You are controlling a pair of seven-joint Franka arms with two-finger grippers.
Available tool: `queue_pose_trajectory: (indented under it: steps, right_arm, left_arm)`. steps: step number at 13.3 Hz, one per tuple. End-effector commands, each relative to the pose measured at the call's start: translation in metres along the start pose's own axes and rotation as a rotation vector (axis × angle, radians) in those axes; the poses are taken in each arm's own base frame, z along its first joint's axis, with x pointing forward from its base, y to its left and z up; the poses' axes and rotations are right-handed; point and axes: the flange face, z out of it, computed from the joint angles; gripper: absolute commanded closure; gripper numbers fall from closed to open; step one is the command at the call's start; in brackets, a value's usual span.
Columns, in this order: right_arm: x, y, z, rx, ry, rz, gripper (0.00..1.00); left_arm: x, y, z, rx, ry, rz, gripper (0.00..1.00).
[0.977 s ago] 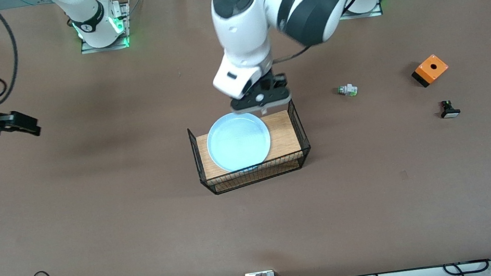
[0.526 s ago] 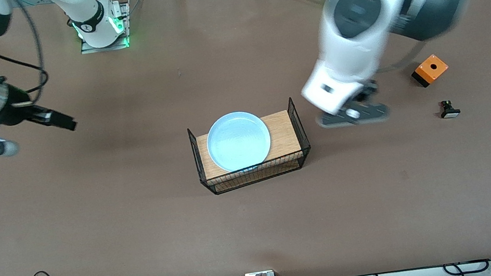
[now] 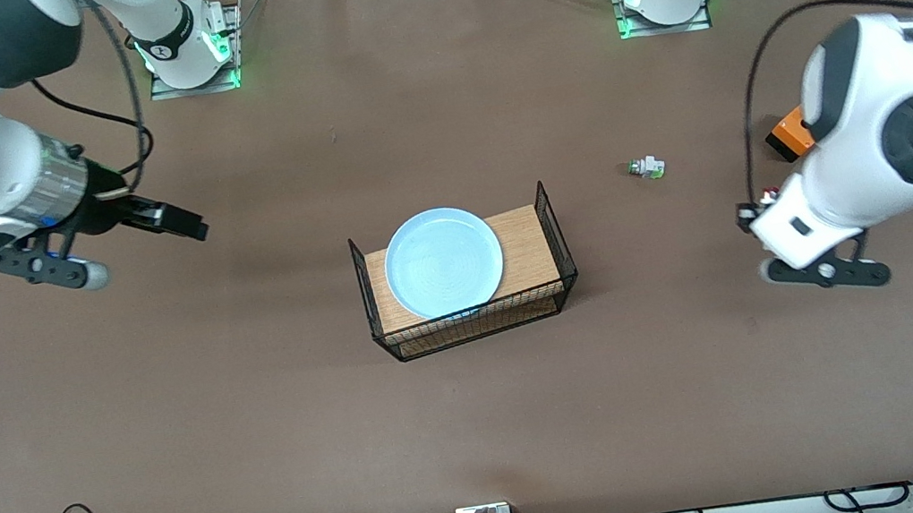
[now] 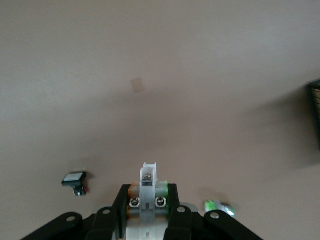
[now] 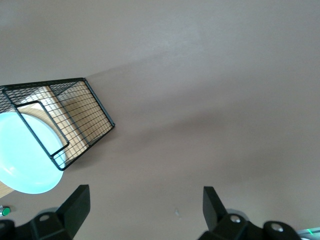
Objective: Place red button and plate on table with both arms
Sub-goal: 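Carry the button away with the left gripper while the right gripper moves out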
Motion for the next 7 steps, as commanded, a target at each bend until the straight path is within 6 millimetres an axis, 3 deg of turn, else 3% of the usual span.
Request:
queue_pose_trajectory:
  steps: [1,2,4,7]
  right_arm:
    - [0.003,-0.007,0.008,-0.006,0.003,0.145,0.00]
    - [0.000,-0.015,0.012,-0.015,0.002,0.182,0.00]
    - [-0.007,-0.024,0.015,-0.017,0.000,0.191,0.00]
    - [-0.025,-0.054,0.019,-0.024,0.005,0.210,0.00]
  left_arm:
    - [-0.010,-0.040,0.062,-0.064,0.028,0.038,0.89]
    - [-0.014,-0.049,0.077,-0.067,0.033,0.032,0.89]
    - [-0.012,-0.048,0.096,-0.073,0.029,0.032,0.88]
    - [-0.025,-0.033,0.170,-0.082,0.069,0.046,0.87]
